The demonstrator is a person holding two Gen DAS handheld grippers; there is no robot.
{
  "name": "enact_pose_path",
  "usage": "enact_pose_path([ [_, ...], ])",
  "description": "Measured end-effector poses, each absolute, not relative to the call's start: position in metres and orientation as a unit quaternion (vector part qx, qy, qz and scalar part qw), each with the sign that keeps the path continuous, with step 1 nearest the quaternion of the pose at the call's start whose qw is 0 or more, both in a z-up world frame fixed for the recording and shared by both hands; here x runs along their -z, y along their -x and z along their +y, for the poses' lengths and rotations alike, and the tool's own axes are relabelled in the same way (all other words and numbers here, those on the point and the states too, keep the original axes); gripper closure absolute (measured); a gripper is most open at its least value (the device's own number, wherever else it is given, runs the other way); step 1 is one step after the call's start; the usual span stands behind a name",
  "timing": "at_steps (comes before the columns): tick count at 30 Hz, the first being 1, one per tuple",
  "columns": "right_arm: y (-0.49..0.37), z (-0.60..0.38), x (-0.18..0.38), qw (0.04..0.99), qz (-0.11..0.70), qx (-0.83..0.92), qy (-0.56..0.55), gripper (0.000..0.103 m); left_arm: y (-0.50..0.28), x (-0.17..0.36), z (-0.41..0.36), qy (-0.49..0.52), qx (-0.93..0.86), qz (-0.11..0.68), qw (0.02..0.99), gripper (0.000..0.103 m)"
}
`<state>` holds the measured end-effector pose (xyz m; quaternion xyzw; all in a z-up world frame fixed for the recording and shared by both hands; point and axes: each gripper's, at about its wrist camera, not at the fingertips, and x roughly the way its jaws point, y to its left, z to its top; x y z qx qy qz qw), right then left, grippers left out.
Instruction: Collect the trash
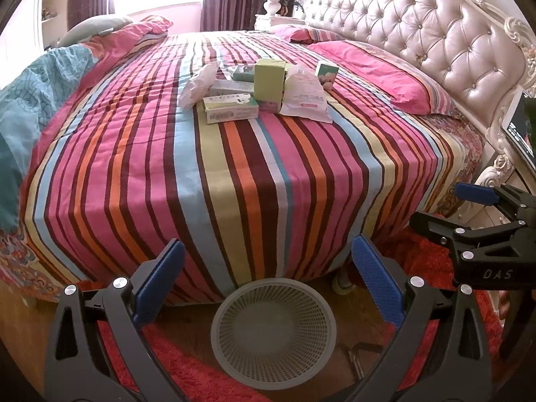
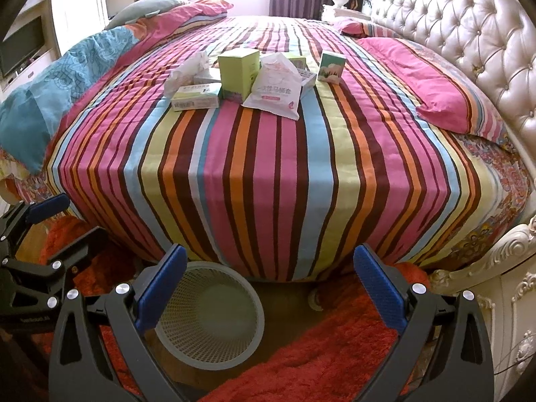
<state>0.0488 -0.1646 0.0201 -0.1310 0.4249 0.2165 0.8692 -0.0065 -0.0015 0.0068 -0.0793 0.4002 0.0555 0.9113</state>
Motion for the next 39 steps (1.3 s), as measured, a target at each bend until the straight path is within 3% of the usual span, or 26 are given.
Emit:
enact_pose_path([
  [39,-0.0448,-0.1613,-0.0185,0.866,0.421,-0.226,0.146,0.007,0.0073,-0.0029,0.003,0.091,-0.054,0.405,0.908,0.006],
])
